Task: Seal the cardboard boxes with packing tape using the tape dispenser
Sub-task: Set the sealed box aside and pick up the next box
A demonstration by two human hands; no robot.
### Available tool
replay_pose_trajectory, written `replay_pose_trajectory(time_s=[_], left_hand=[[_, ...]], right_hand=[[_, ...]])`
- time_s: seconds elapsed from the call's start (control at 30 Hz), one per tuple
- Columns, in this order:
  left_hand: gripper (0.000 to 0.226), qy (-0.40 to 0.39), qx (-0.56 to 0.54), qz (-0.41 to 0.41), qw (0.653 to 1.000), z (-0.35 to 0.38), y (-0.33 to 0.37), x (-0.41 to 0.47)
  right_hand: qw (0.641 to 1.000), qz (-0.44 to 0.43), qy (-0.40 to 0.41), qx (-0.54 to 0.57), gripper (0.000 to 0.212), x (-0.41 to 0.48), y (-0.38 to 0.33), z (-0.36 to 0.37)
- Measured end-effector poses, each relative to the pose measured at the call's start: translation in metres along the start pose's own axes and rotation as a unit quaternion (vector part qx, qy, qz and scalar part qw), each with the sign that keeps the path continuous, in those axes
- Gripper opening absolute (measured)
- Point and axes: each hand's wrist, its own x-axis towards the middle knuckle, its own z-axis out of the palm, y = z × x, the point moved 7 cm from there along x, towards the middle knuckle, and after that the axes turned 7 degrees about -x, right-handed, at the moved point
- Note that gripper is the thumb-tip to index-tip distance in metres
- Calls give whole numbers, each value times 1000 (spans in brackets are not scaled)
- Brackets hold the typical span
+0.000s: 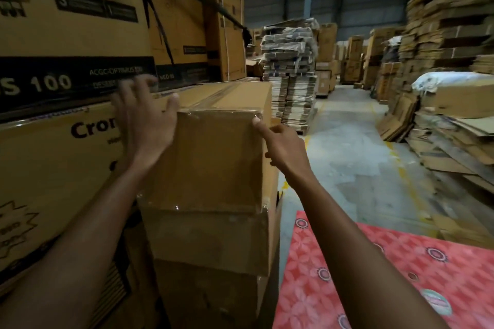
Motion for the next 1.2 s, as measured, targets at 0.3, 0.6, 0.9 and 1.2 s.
replay_pose_trajectory(time_s=[0.3,0.6,0.9,1.2], left_hand=[[18,-240,-398,112,879,107,173,-130],[9,-516,-472,-119,705,265,253,-343],[6,-767,-401,-90,492,270,403,-650],[11,-888,-201,-162,379,240,461,-944]], right_hand=[[982,33,94,163,24,-25,72,-106],[925,150,327,123,12,-133,225,-288],[785,380,487,47,14,-393,401,-440],[657,570,493,28,16,-626,578,-556]])
